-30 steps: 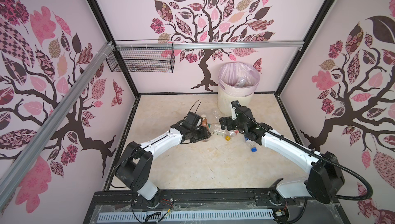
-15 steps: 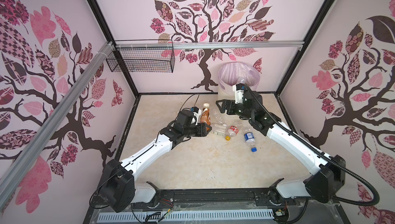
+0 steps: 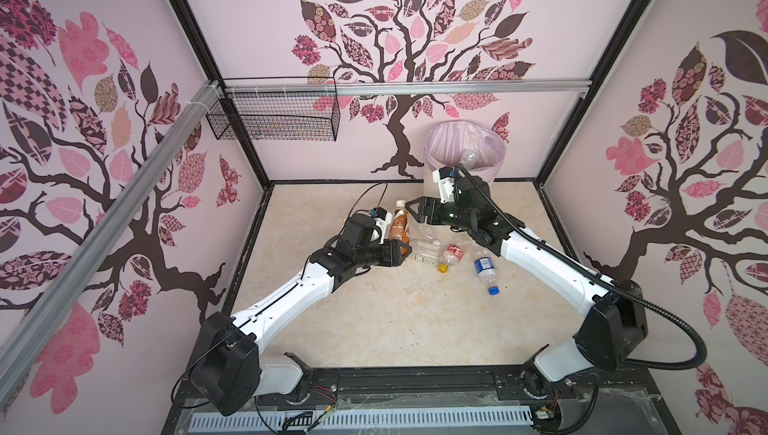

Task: Throw the plastic bottles in the bin
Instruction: 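Lift the Nescafe bottle upright with the left gripper toward the right gripper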

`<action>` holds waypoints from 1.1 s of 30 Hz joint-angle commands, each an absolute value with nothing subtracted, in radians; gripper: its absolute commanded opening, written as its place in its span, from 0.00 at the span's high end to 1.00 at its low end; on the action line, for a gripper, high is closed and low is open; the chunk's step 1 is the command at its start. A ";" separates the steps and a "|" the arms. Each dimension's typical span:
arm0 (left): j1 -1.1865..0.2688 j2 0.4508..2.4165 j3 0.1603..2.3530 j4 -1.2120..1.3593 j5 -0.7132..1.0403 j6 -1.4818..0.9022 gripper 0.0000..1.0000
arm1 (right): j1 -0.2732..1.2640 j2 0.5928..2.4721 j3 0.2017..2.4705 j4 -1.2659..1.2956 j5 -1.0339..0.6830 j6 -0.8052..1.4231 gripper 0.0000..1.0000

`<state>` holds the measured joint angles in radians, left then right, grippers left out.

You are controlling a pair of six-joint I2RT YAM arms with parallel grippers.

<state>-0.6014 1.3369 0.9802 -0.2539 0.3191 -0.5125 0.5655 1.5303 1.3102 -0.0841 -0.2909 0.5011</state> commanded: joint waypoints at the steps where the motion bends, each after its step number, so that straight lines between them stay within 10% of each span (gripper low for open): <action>1: -0.606 1.313 0.951 -0.219 0.324 -0.493 0.48 | 0.584 1.562 1.340 -0.065 -0.311 0.501 0.24; 33: -0.608 1.292 0.936 -0.212 0.308 -0.501 0.43 | 0.597 1.678 1.413 0.000 -0.344 0.532 0.67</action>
